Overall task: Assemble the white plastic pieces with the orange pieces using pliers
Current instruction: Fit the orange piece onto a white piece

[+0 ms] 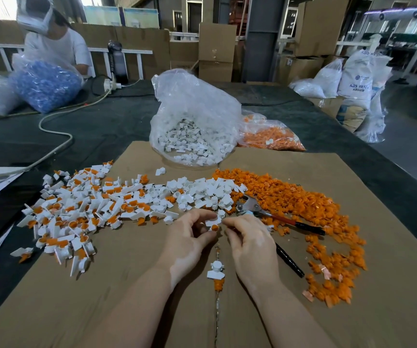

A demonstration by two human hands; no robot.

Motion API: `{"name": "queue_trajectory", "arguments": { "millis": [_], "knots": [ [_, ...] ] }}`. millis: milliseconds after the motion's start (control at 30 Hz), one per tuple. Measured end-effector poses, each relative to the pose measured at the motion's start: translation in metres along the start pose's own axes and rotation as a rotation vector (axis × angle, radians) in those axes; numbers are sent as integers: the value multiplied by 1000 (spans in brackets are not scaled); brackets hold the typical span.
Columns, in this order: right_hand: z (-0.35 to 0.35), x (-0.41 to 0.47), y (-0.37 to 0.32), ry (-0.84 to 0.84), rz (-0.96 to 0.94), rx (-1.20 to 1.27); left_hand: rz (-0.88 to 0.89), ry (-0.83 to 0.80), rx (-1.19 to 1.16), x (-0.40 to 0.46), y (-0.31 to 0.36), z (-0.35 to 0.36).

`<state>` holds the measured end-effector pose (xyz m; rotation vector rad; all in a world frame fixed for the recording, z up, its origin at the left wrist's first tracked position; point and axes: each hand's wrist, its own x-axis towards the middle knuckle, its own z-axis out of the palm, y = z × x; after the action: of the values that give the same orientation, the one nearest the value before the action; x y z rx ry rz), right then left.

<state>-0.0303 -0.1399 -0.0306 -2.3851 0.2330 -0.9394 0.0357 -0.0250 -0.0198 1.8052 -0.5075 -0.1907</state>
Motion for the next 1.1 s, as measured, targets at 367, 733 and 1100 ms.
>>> {"name": "queue_trajectory", "arguments": {
  "millis": [367, 733, 1100],
  "knots": [
    [0, 2, 1, 17, 1, -82, 21, -25, 72, -1, 1, 2],
    [9, 1, 3, -121, 165, -441, -161, 423, 550, 20, -20, -9],
    [12, 3, 10, -142, 178, -401, 132, 213, 630, 17, -14, 0]
  ]
}}
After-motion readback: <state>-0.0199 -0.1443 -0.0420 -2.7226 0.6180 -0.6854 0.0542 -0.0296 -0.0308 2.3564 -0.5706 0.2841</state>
